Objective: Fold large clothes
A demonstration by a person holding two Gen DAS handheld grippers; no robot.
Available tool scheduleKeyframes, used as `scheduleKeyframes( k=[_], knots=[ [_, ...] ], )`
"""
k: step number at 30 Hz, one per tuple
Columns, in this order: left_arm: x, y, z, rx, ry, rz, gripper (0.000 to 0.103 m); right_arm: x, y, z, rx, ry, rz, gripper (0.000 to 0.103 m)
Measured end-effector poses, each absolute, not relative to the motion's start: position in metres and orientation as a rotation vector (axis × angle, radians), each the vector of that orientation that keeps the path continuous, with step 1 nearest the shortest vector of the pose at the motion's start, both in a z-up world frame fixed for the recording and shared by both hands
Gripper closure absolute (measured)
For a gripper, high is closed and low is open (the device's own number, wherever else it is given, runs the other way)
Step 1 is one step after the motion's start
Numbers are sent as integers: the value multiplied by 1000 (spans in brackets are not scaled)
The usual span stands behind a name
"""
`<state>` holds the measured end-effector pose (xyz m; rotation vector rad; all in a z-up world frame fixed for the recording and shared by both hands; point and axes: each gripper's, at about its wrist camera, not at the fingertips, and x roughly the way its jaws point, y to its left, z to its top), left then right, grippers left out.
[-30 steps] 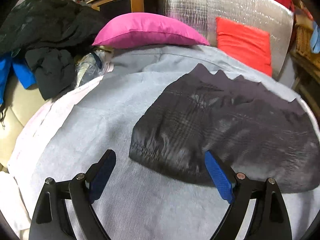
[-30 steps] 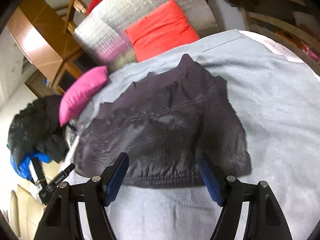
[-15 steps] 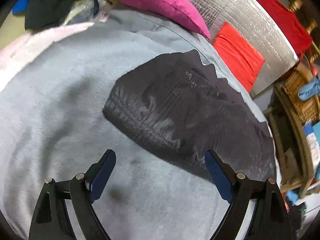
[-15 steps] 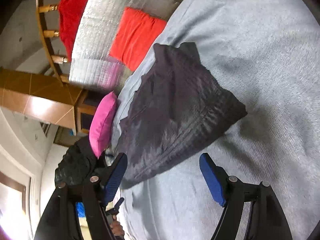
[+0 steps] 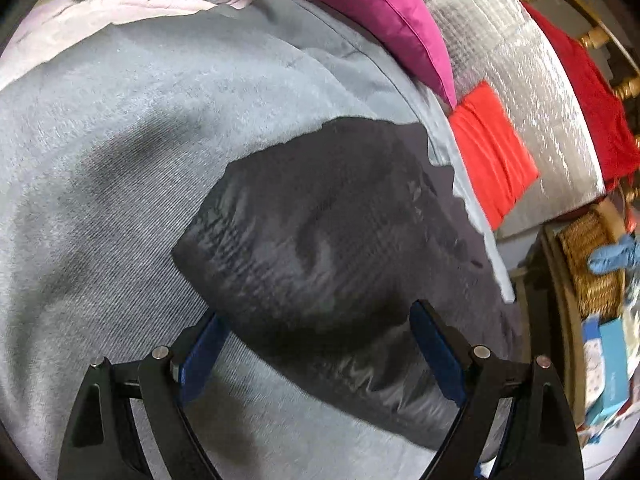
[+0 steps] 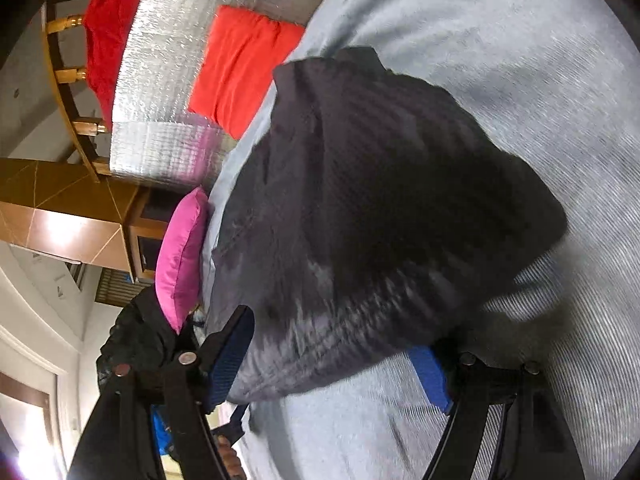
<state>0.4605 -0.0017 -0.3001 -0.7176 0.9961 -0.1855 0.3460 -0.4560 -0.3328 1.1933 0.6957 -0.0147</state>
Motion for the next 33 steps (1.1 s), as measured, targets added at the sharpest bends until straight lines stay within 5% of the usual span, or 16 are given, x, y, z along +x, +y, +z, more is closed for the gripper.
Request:
scheduleKeyframes(
  k=[10, 13, 17, 19, 21, 27, 33],
  knots=[
    [474, -11, -298, -700, 920, -177, 19, 374, -460, -323, 1136, 614, -53, 23],
    [477, -23, -298, -629, 924, -176, 9, 376, -469, -329, 1180, 585, -53, 23],
    [475, -27, -297, -589, 894, -167, 9, 382, -479, -333, 1218, 553, -56, 25],
    [473, -22, -297, -607, 875, -158, 25, 386, -480, -335, 1171, 554, -84, 46],
    [474, -17, -297, -635, 866, -159, 38, 387, -480, -337, 1161, 555, -85, 53],
    [467, -19, -284, -591, 820, -178, 61, 387, -468, -317, 1031, 548, -118, 62],
    [448, -11, -267, -571, 805, -186, 67, 378, -462, -298, 967, 536, -108, 64]
  ],
)
